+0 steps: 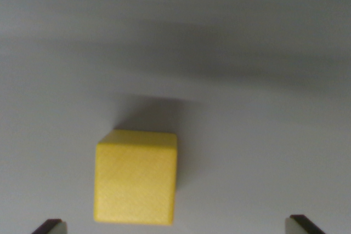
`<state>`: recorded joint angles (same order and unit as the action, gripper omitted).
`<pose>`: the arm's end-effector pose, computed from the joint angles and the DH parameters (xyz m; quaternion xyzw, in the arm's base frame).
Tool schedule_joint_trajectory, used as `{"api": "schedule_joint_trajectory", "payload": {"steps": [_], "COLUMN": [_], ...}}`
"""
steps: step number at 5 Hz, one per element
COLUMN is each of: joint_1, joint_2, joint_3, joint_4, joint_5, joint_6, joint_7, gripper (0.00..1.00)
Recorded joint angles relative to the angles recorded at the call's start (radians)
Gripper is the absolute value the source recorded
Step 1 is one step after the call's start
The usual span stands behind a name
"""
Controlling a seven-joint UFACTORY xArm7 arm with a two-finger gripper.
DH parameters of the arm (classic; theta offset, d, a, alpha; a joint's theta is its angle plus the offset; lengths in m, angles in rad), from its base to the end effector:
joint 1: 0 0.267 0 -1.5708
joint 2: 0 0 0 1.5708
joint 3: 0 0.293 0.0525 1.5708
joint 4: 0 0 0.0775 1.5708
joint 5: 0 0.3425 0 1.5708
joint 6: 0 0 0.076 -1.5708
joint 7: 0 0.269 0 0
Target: Pick yellow cube
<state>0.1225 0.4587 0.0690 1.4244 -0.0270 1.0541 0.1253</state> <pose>0.5454 0.1015 0.1012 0.9983 0.0374 -0.0437 0.0030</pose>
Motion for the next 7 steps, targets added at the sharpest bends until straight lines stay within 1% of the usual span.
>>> {"api": "schedule_joint_trajectory", "payload": {"steps": [1,2,3,4,5,6,7], "joint_1": [0.0068,0.0068,0.013,0.013,0.0184,0.0184,0.0229], "joint_2": [0.032,0.032,0.062,0.062,0.088,0.088,0.109], "joint_3": [0.004,0.004,0.007,0.007,0.01,0.01,0.012], "joint_4": [-0.01,-0.01,-0.019,-0.019,-0.027,-0.027,-0.034], "joint_5": [-0.0036,-0.0036,-0.0068,-0.0068,-0.0096,-0.0096,-0.012], "joint_6": [-0.04,-0.04,-0.077,-0.077,-0.108,-0.108,-0.135], "joint_7": [0.01,0.01,0.02,0.02,0.028,0.028,0.035], "gripper": [0.0,0.0,0.0,0.0,0.0,0.0,0.0]}}
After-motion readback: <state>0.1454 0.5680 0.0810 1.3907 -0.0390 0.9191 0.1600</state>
